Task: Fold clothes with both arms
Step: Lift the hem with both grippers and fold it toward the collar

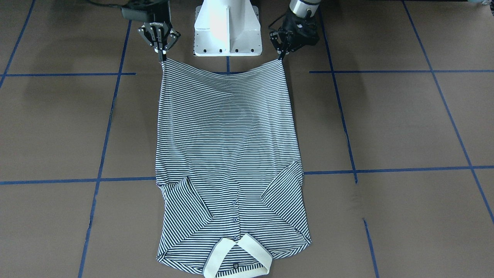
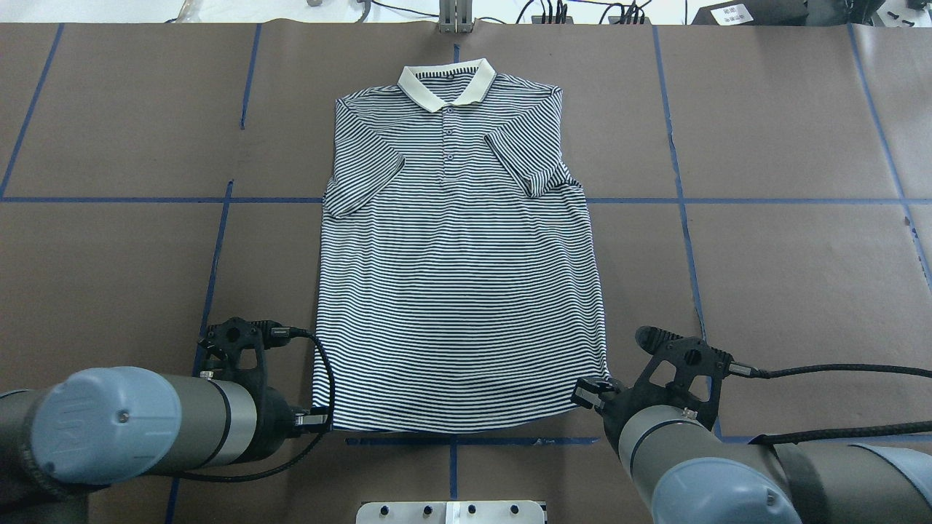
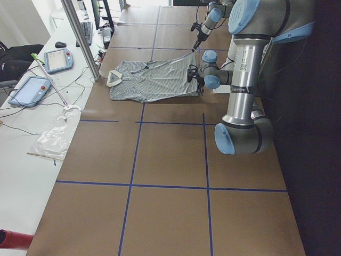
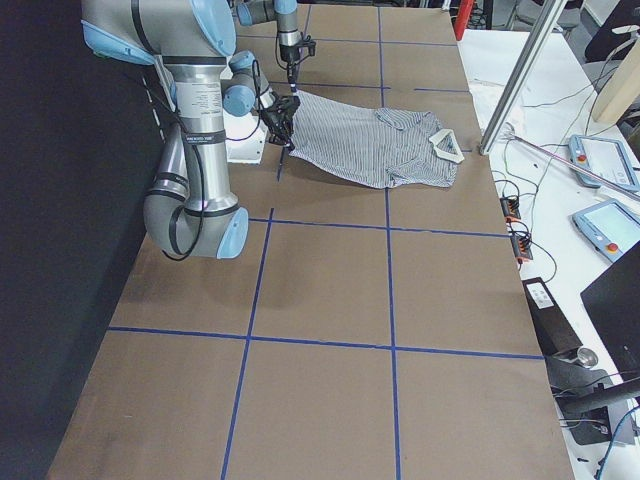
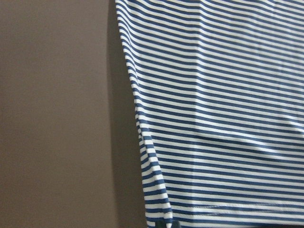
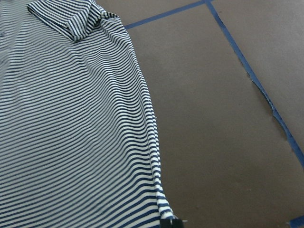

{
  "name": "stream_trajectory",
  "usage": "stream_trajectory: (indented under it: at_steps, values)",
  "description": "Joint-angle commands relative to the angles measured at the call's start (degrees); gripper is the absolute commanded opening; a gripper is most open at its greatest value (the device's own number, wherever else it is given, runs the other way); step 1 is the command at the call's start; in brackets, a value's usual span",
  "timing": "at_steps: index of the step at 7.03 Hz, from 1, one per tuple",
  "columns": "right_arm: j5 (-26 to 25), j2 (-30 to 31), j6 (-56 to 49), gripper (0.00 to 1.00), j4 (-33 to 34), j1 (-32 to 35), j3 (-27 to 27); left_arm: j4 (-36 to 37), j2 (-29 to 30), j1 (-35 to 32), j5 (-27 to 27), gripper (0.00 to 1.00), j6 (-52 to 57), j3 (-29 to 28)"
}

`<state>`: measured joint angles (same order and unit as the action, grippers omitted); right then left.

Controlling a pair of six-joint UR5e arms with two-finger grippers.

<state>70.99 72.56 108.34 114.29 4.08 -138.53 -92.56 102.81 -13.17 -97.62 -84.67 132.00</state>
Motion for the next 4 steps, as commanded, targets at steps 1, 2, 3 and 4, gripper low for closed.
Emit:
stream_trajectory:
  at_steps: [1, 2, 3, 4]
  values:
    - [4.8, -9.7, 0.2, 0.0, 19.0, 0.6, -10.9, 20.9, 8.4, -2.7, -3.9, 0.0, 0.0, 13.2]
    - [6.0, -9.9, 0.0, 0.0, 19.2, 2.5, -11.0, 23.5, 11.5, -5.3, -6.2, 0.0, 0.1, 13.2]
    - [6.6, -10.1, -0.5, 0.0, 18.9, 4.6, -10.8, 23.4, 11.7, -5.6, -6.3, 0.0, 3.3, 12.2]
    - [6.8, -11.3, -4.3, 0.0, 18.9, 6.8, -10.4, 23.3, 13.0, -11.1, -6.4, 0.0, 9.5, 8.7]
